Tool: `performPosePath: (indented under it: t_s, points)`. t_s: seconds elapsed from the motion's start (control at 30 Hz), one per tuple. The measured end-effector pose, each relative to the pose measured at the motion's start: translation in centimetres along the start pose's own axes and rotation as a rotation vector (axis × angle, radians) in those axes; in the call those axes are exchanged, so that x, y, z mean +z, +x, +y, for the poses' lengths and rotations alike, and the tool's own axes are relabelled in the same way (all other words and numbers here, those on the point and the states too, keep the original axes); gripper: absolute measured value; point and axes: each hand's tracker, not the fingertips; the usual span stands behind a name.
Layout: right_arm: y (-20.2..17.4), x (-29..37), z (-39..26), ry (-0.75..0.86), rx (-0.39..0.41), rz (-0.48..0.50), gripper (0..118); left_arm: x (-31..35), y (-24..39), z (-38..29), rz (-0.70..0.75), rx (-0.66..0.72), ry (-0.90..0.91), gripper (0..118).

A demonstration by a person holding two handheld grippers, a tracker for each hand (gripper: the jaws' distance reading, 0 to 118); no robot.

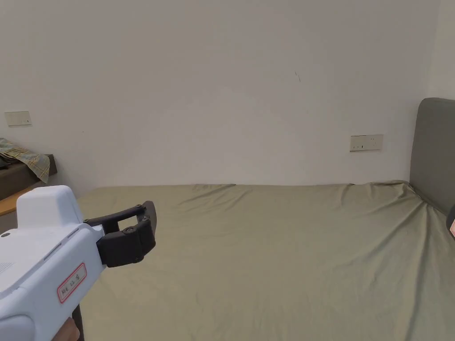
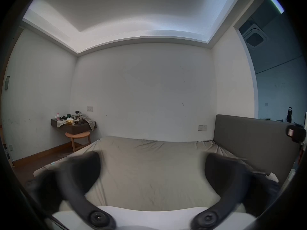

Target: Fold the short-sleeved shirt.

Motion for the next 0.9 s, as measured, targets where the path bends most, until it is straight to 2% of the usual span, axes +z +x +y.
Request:
performPosePath:
  t_s: [0.23, 0.9]
  points:
    - [-0.12, 0.17, -0.06, 0.006, 0.052, -0.013, 118, -0.39, 0.19, -0.09, 0.016, -0.056, -0.003, 118]
    - [0.01, 0.37, 0.2, 0.049, 0.047, -0.033, 118, -0.35, -0.12, 0.26, 0.032, -0.07, 0.005, 118]
